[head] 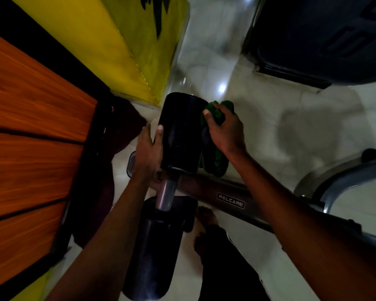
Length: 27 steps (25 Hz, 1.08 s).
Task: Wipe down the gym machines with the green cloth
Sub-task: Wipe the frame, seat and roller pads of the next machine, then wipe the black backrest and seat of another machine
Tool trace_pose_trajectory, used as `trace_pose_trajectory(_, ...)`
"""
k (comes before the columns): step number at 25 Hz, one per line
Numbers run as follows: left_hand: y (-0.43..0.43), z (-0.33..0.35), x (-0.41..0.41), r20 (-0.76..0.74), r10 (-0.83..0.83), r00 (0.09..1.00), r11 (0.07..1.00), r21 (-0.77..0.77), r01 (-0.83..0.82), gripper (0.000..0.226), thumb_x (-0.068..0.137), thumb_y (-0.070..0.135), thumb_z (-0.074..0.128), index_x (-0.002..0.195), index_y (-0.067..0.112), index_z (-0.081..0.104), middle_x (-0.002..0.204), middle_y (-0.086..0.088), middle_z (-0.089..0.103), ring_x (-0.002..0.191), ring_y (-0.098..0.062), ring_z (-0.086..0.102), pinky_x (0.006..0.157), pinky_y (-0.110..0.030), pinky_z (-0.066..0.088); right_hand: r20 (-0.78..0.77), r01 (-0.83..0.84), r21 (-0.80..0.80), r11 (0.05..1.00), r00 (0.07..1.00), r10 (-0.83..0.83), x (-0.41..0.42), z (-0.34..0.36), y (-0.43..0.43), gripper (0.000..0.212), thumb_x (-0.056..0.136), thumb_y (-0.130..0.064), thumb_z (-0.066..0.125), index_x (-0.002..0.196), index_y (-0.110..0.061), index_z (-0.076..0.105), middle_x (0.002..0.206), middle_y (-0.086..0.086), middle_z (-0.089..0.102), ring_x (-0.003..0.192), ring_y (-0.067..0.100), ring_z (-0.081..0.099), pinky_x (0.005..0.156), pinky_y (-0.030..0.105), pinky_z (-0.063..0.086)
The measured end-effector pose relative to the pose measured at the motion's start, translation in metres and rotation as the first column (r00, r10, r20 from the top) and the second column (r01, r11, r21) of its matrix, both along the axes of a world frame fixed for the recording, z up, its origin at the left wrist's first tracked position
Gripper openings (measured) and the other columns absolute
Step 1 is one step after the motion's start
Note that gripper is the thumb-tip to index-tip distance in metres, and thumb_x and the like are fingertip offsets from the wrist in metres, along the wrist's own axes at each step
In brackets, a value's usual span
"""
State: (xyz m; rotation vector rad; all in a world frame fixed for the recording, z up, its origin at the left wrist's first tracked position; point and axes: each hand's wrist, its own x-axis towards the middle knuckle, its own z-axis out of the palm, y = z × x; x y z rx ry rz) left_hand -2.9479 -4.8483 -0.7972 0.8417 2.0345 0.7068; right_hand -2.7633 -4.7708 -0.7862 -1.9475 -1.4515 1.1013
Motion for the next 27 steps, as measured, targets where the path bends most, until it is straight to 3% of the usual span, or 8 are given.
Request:
trace_pose_trajectory(3, -0.010, 0.043, -0.011, -0.029, 0.009, 1.000, 0.999, 0.047, -0.008, 0.051, 0.105, 0.039, 0.043, 0.149, 0.014, 0.041, 0.153, -0.008, 0.043, 0.140, -0.022, 0.039, 0.113, -0.031, 0.031, 0.030, -0.120, -0.003, 0.993, 0.992, 0.120, 0.009, 0.042, 0.012, 0.044, 0.092, -0.051, 0.064, 0.131, -0.029, 0.066, 0.130, 0.005, 0.066, 0.121, 0.024, 0.060, 0.100, 0.029, 0.046)
trace_pose_trajectory(7, -0.040, 0.114, -0.025, -0.078, -0.034, 0.996, 0.997, 0.068, 0.040, 0.050, 0.100, 0.033, 0.056, 0.146, 0.015, 0.047, 0.150, -0.007, 0.046, 0.138, -0.020, 0.042, 0.107, -0.022, 0.029, 0.053, -0.254, -0.019, 0.967, 0.966, 0.255, 0.010, 0.109, 0.009, 0.051, 0.087, -0.061, 0.065, 0.129, -0.032, 0.067, 0.130, 0.001, 0.067, 0.119, 0.021, 0.061, 0.092, 0.021, 0.042)
trace_pose_trajectory(11, -0.084, 0.200, -0.042, -0.169, -0.057, 0.984, 0.997, 0.045, 0.066, 0.060, 0.098, 0.045, 0.055, 0.152, 0.022, 0.038, 0.159, -0.006, 0.034, 0.145, -0.022, 0.032, 0.119, -0.040, 0.026, 0.075, -0.398, 0.027, 0.917, 0.916, 0.395, 0.003, 0.198, -0.015, 0.056, 0.083, -0.064, 0.067, 0.128, -0.029, 0.068, 0.129, 0.005, 0.067, 0.121, 0.024, 0.060, 0.098, 0.030, 0.047)
trace_pose_trajectory(16, -0.149, 0.314, -0.053, -0.335, -0.063, 0.940, 0.995, 0.053, 0.086, 0.062, 0.100, 0.051, 0.048, 0.154, 0.024, 0.032, 0.162, -0.003, 0.026, 0.148, -0.022, 0.026, 0.120, -0.048, 0.022, 0.111, -0.555, 0.098, 0.826, 0.831, 0.545, -0.022, 0.311, -0.057, 0.056, 0.086, -0.059, 0.068, 0.129, -0.024, 0.068, 0.134, 0.012, 0.062, 0.125, 0.031, 0.055, 0.099, 0.037, 0.046)
trace_pose_trajectory(21, -0.225, 0.412, -0.080, -0.432, 0.065, 0.900, 0.996, 0.085, -0.031, 0.067, 0.096, 0.058, 0.046, 0.153, 0.025, 0.032, 0.160, -0.007, 0.030, 0.146, -0.025, 0.029, 0.118, -0.055, 0.026, 0.147, -0.723, 0.225, 0.654, 0.688, 0.710, -0.079, 0.419, -0.094, 0.056, 0.083, -0.060, 0.070, 0.127, -0.025, 0.069, 0.130, 0.014, 0.064, 0.122, 0.031, 0.058, 0.098, 0.038, 0.048)
trace_pose_trajectory(27, -0.314, 0.491, -0.097, -0.545, 0.333, 0.770, 0.943, 0.210, -0.259, 0.060, 0.097, 0.046, 0.056, 0.148, 0.018, 0.043, 0.150, -0.009, 0.045, 0.139, -0.023, 0.042, 0.115, -0.038, 0.033, 0.225, -0.873, 0.352, 0.337, 0.429, 0.875, -0.156, 0.501, -0.144, 0.050, 0.083, -0.056, 0.071, 0.122, -0.025, 0.071, 0.123, 0.013, 0.067, 0.120, 0.030, 0.058, 0.098, 0.034, 0.046)
